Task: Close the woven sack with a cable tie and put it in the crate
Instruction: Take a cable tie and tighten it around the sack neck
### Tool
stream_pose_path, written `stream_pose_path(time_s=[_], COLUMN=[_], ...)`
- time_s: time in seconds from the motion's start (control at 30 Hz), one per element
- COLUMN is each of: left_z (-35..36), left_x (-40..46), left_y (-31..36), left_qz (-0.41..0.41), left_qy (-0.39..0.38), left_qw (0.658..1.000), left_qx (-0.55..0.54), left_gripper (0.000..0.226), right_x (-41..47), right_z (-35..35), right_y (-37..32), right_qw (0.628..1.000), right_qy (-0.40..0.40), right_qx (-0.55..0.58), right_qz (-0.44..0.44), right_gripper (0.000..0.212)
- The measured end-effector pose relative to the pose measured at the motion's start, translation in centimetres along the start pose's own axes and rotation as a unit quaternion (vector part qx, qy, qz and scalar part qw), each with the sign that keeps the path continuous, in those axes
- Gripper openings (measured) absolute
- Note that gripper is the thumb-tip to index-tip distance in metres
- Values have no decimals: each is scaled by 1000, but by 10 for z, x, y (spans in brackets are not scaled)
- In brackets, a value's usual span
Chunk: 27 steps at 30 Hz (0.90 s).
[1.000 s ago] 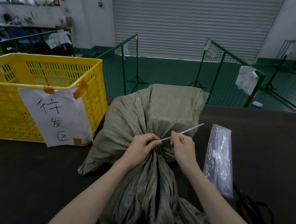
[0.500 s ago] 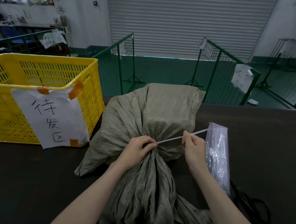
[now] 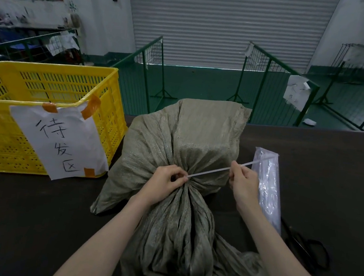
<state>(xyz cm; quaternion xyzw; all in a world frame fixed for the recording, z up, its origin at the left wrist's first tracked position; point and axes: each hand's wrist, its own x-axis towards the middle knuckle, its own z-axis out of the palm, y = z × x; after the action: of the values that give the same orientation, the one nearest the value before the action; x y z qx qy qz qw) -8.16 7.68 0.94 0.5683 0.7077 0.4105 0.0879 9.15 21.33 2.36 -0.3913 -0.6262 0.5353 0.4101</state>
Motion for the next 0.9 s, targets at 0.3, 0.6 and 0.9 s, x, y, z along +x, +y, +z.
stream_pose_path(time_s=[0.3, 0.6, 0.9], left_z=[-1, 2, 19], left_x=[-1, -2, -11], left_y=[0, 0, 3], left_qz=[12, 8, -26], left_qy=[5, -2, 50], left_qw=[999, 999, 997], left_qx=[30, 49, 43], left_gripper=[10, 12, 10], right_x=[0, -5, -7], right_z=[-3, -6, -6], right_y=[4, -4, -16], right_qw=[999, 998, 998], right_qy=[10, -6, -53], right_qx=[13, 57, 5], right_qz=[30, 34, -30], right_gripper=[48, 47, 43])
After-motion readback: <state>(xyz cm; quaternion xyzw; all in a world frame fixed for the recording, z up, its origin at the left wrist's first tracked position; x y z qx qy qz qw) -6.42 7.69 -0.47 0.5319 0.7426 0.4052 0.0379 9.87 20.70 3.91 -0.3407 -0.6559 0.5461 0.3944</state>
